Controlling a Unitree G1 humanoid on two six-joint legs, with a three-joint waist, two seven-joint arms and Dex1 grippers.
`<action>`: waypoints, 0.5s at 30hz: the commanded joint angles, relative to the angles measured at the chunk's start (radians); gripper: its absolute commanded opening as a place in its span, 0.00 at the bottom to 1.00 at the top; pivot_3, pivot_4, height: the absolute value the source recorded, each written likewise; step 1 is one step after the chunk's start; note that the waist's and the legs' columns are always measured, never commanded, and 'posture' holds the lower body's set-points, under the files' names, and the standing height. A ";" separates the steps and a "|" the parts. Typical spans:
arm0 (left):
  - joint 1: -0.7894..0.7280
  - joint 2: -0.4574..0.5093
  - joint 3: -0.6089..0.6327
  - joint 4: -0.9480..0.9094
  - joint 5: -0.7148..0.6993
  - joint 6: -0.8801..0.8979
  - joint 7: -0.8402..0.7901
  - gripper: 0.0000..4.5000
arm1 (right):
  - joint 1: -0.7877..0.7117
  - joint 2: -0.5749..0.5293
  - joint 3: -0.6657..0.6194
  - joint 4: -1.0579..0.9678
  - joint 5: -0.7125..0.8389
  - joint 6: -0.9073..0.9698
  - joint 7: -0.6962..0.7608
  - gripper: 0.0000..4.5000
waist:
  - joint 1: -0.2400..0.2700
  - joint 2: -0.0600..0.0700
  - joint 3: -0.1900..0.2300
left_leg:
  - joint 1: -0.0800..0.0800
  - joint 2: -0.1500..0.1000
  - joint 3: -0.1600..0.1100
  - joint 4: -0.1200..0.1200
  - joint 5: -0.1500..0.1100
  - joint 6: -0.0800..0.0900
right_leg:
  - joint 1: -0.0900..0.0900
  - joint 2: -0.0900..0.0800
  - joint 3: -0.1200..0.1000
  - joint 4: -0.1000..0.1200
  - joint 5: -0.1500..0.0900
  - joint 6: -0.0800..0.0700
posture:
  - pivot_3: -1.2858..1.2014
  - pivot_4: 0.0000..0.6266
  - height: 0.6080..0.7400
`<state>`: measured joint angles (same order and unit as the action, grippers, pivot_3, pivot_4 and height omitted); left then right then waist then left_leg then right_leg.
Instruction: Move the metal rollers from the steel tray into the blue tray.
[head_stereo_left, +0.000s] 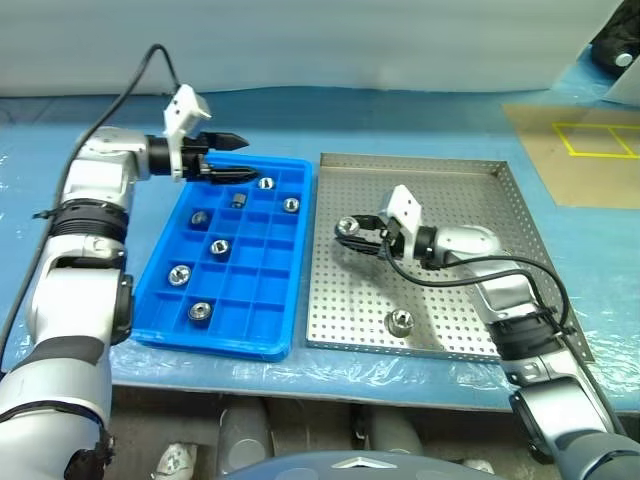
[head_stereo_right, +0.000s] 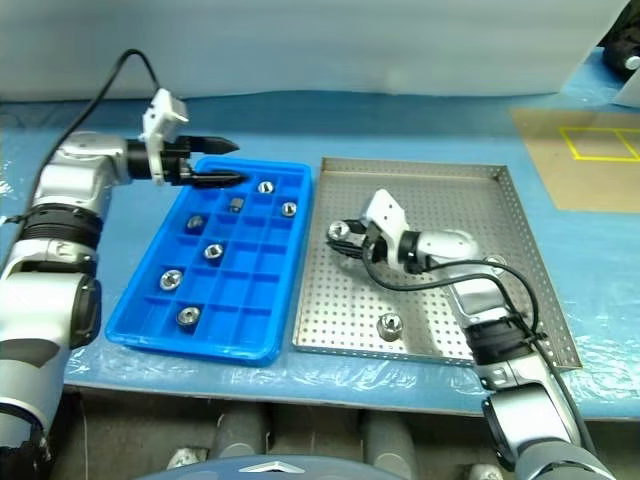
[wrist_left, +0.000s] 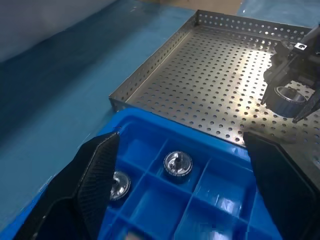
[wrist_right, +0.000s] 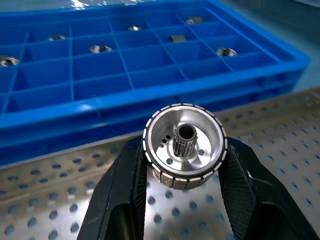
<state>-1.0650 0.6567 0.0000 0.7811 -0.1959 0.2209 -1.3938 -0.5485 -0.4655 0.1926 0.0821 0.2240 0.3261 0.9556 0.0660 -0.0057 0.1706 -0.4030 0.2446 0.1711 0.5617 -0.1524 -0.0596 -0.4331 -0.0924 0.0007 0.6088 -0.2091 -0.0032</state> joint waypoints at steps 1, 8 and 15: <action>0.158 0.093 0.057 -0.246 -0.073 0.134 -0.017 0.93 | -0.085 0.066 0.040 0.091 -0.017 -0.078 0.037 0.36 | 0.004 0.000 0.000 | -0.001 0.000 0.000 0.001 0.000 0.000 | -0.001 0.000 0.000 0.000 0.000 0.000 | 0.54 0.24 1.00; 0.442 0.167 0.189 -0.637 -0.197 0.360 0.124 0.93 | -0.159 0.165 0.085 0.268 -0.063 -0.189 0.096 0.36 | 0.042 -0.001 0.000 | -0.007 0.004 -0.004 0.002 0.002 -0.006 | -0.006 0.000 -0.005 0.004 0.000 0.000 | 0.58 0.24 1.00; 0.574 0.187 0.230 -0.776 -0.261 0.436 0.206 0.93 | -0.196 0.209 0.091 0.335 -0.078 -0.221 0.118 0.36 | 0.059 0.000 0.000 | -0.003 0.006 -0.007 0.002 0.005 -0.011 | -0.005 0.001 -0.005 0.013 -0.001 -0.001 | 0.59 0.24 1.00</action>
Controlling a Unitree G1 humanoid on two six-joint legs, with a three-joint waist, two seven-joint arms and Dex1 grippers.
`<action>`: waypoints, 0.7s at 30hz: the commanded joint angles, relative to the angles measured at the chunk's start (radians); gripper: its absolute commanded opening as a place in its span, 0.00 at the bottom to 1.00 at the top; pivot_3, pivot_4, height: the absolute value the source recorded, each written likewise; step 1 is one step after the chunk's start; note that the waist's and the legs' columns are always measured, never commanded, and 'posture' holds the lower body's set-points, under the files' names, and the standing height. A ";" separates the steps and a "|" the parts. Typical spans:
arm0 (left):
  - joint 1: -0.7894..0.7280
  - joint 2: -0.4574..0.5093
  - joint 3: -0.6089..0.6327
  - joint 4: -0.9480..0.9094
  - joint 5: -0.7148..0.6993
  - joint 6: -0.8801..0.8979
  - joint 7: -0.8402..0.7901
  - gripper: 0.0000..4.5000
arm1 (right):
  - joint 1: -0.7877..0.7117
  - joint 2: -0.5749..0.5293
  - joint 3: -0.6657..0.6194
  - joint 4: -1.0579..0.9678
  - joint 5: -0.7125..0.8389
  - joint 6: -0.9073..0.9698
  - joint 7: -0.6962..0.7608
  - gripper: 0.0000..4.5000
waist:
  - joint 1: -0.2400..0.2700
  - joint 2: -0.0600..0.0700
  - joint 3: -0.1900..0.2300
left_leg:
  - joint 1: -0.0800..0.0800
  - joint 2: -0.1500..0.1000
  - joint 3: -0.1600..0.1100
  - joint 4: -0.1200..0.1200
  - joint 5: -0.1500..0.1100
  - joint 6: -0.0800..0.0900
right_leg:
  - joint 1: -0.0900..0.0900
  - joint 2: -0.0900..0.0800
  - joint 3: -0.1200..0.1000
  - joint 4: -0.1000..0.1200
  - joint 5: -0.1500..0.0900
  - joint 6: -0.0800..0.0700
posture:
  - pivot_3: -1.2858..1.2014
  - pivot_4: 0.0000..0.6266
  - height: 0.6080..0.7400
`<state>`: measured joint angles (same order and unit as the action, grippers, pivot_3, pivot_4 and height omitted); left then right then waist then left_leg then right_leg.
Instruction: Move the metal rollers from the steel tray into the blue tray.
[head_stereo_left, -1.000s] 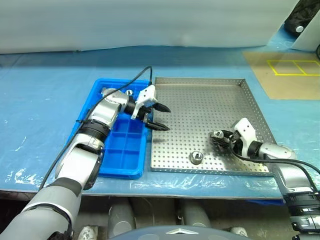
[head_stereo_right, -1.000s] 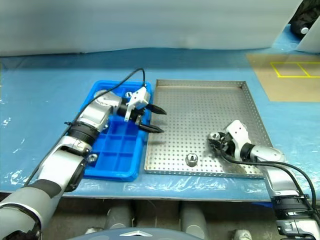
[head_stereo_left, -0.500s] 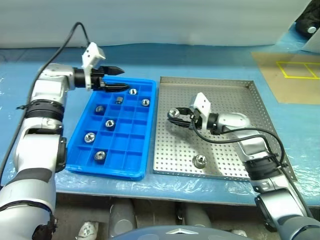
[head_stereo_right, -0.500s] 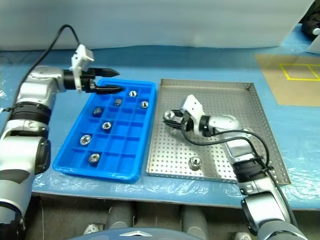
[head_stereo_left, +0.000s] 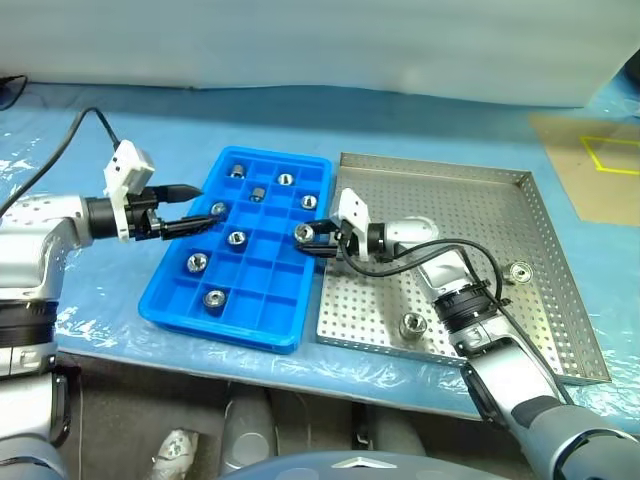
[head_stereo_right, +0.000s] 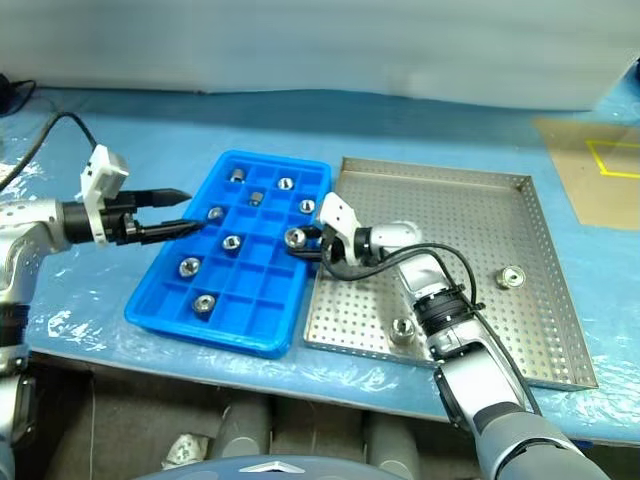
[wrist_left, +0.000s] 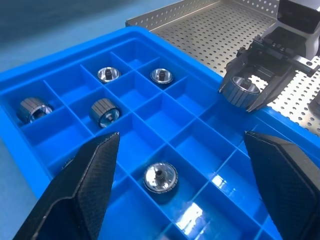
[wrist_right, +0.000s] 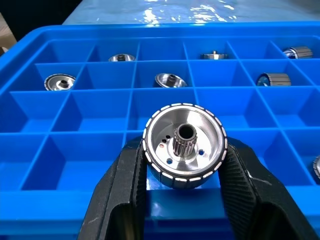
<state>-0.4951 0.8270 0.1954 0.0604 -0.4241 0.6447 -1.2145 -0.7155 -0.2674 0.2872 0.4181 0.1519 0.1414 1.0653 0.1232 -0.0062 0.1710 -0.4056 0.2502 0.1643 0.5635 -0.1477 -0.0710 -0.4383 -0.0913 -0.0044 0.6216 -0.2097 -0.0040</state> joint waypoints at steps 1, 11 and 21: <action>0.008 0.016 0.031 -0.061 -0.035 0.011 0.033 0.93 | -0.030 0.014 -0.003 0.005 -0.008 -0.040 0.012 0.36 | 0.003 0.000 0.000 | 0.000 0.001 0.000 0.000 0.001 -0.001 | 0.000 0.000 0.000 0.001 -0.001 -0.001 | 0.59 0.24 1.00; 0.002 0.010 -0.012 -0.067 -0.055 0.002 0.059 0.93 | -0.026 0.018 -0.020 0.050 -0.046 -0.054 -0.042 0.67 | 0.002 0.000 0.000 | 0.001 0.002 -0.002 0.000 0.005 -0.008 | 0.000 0.002 0.001 0.002 -0.001 -0.001 | 0.58 0.24 1.00; -0.146 -0.028 -0.099 0.057 -0.031 -0.061 0.027 0.93 | 0.042 -0.053 -0.062 -0.090 -0.017 0.009 -0.059 0.73 | 0.003 0.000 0.000 | 0.001 0.001 -0.002 0.000 0.005 -0.008 | 0.001 0.002 0.003 0.002 -0.001 -0.001 | 0.53 0.24 1.00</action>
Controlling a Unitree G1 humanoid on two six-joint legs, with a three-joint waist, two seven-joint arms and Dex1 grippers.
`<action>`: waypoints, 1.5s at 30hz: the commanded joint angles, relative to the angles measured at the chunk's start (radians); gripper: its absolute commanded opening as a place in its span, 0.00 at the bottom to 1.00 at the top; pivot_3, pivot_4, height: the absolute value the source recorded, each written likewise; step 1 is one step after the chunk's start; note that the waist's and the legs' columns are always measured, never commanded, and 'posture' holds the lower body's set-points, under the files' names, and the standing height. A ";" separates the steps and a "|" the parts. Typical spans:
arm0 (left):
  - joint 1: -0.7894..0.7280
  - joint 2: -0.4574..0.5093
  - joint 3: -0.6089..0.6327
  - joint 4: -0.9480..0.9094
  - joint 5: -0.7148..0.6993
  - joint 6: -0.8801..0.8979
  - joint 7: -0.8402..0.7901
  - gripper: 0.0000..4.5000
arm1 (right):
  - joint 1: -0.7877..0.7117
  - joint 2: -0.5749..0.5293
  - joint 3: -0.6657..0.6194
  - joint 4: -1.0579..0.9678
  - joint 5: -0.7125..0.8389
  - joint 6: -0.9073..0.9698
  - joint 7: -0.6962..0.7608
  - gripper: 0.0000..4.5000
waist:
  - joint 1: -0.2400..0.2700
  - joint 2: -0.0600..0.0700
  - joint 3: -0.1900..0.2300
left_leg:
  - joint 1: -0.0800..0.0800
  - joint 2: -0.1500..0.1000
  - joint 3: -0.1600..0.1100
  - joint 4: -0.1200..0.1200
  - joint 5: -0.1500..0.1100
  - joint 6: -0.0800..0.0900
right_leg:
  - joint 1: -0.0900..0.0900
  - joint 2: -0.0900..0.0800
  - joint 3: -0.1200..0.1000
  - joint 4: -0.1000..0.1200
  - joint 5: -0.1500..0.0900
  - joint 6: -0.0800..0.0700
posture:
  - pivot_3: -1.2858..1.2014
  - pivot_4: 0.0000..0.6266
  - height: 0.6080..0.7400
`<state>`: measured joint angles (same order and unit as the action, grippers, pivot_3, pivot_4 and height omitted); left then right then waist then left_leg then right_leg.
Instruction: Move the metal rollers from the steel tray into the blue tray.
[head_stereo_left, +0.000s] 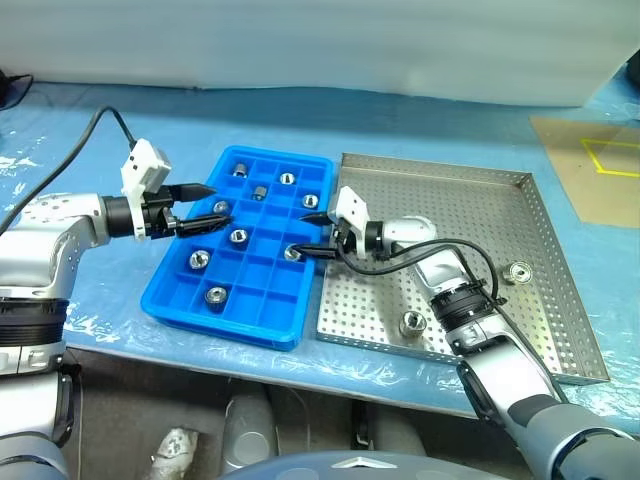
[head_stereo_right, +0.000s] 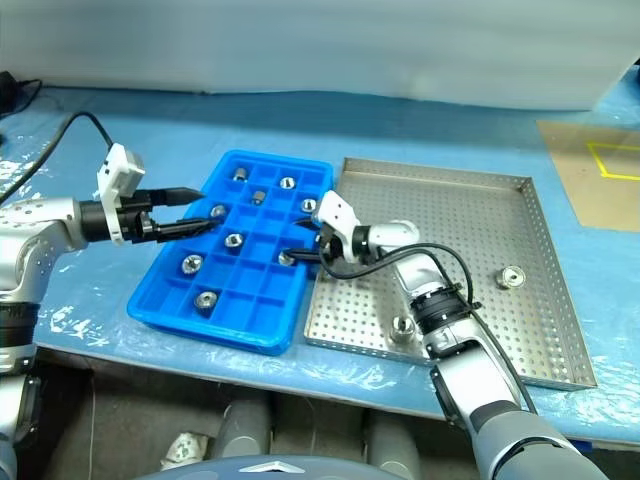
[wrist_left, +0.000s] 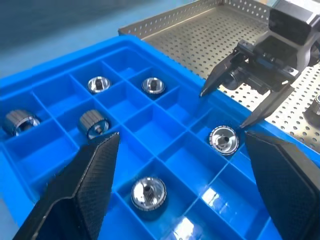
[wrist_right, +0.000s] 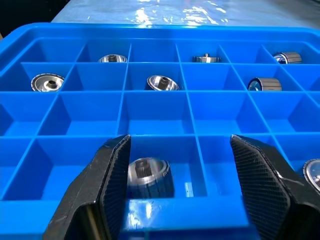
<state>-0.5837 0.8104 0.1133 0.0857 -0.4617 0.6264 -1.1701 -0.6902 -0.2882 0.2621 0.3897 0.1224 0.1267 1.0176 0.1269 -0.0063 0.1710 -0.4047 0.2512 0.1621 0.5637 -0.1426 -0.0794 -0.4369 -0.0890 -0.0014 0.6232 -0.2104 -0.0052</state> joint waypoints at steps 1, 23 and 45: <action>-0.086 -0.025 -0.035 0.057 0.016 -0.061 -0.026 0.93 | 0.028 -0.047 -0.051 -0.086 0.017 0.038 -0.018 0.73 | -0.001 0.000 0.000 | 0.000 0.000 0.000 0.000 0.000 0.000 | 0.000 0.000 0.001 0.000 0.000 0.000 | 0.53 0.24 1.00; -0.636 -0.604 -0.287 0.831 0.266 -0.672 -0.270 0.93 | 0.579 -0.350 -0.524 -0.705 0.136 0.394 -0.297 0.73 | -0.088 0.000 0.000 | 0.002 -0.005 0.002 0.002 -0.003 0.006 | 0.004 0.000 0.006 -0.006 0.001 0.001 | 0.35 0.24 1.00; -0.576 -0.646 -0.272 0.782 0.282 -0.641 -0.320 0.93 | 0.412 -0.293 -0.473 -0.139 0.010 0.125 -0.493 0.73 | -0.139 0.001 -0.001 | 0.003 -0.010 0.008 0.013 -0.013 0.025 | 0.006 -0.004 0.010 -0.008 0.003 0.005 | 0.37 0.24 1.00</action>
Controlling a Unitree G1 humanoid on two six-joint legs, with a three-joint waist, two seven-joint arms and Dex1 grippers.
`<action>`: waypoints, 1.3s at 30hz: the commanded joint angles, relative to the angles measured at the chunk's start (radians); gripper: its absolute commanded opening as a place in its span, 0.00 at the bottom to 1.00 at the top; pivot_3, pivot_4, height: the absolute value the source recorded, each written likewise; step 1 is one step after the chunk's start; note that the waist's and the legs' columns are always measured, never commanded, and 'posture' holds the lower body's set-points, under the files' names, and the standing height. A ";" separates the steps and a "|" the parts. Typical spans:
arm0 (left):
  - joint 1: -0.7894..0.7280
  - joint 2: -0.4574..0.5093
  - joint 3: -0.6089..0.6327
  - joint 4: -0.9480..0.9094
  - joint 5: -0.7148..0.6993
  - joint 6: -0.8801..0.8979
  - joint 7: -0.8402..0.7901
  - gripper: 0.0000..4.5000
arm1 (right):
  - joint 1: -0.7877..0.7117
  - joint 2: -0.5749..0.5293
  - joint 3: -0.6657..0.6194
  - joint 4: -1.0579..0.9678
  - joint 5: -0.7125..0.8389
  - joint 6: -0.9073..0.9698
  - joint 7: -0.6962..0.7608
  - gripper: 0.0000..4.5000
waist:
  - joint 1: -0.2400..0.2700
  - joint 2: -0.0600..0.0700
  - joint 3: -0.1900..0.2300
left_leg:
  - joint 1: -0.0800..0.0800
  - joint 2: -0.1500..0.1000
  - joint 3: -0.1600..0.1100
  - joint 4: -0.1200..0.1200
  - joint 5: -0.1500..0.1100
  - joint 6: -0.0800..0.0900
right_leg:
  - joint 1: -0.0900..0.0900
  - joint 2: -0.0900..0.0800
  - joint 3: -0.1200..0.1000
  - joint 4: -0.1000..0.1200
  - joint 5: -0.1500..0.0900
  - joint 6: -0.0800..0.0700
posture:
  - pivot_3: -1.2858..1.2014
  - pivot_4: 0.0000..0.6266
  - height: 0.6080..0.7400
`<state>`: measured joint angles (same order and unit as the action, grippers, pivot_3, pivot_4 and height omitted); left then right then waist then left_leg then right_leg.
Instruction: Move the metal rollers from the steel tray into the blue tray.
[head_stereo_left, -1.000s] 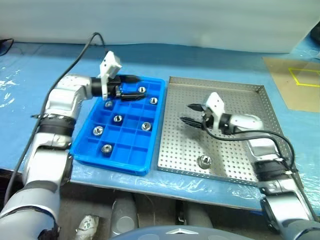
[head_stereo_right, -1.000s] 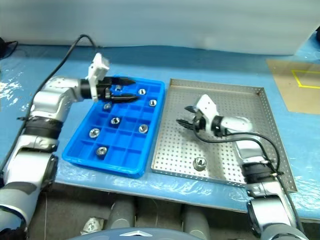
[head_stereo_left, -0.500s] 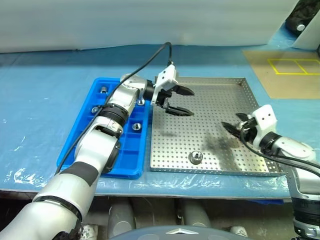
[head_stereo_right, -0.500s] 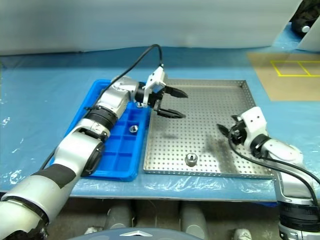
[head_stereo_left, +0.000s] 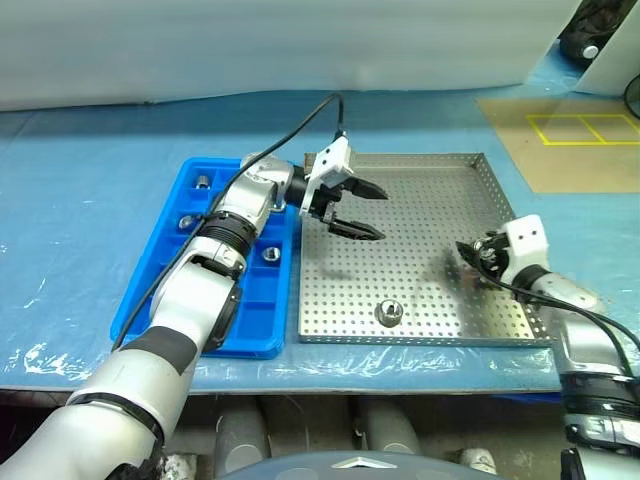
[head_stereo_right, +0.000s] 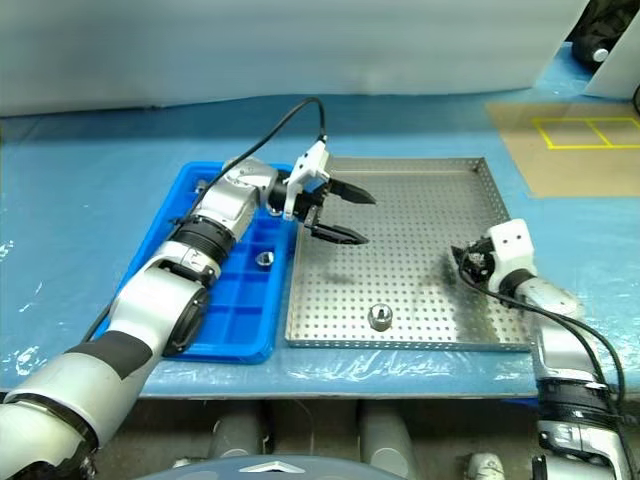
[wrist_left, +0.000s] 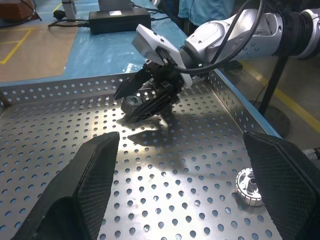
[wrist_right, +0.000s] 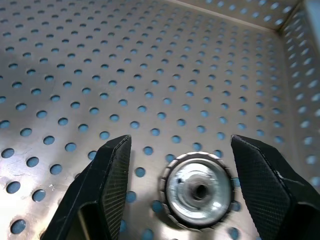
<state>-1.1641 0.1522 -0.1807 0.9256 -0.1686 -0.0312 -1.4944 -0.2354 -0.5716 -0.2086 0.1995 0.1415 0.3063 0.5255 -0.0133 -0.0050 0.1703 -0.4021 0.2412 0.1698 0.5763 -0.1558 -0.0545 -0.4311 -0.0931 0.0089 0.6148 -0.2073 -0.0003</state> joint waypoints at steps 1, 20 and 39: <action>0.011 0.018 0.020 -0.068 -0.010 0.021 0.006 0.93 | -0.051 -0.012 -0.004 0.077 -0.010 -0.063 -0.002 0.73 | 0.001 0.000 0.000 | 0.000 0.000 0.000 0.000 0.000 0.001 | 0.000 0.000 0.000 0.000 0.000 0.000 | 0.37 0.24 1.00; 0.046 0.059 0.017 -0.115 0.000 0.040 0.040 0.93 | -0.005 -0.002 0.016 0.067 0.028 -0.060 0.059 0.38 | 0.011 0.000 0.000 | 0.004 0.001 0.001 0.000 -0.003 0.004 | 0.008 0.000 -0.002 -0.007 0.000 0.000 | 0.38 0.24 1.00; -0.003 0.462 0.176 -0.064 -0.015 0.142 0.070 0.93 | -0.365 0.155 0.273 -0.081 0.019 -0.027 0.181 0.38 | 0.028 0.002 0.002 | 0.006 0.002 0.002 -0.016 0.003 -0.004 | -0.001 0.004 0.000 -0.007 0.000 0.000 | 0.47 0.24 1.00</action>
<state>-1.1734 0.5809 -0.0324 0.8903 -0.1731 0.0846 -1.4101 -0.5722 -0.4259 0.0438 0.1515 0.1410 0.2948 0.6836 0.0150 -0.0029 0.1719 -0.3970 0.2427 0.1714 0.5605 -0.1524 -0.0587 -0.4329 -0.0890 0.0086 0.6082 -0.2073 -0.0006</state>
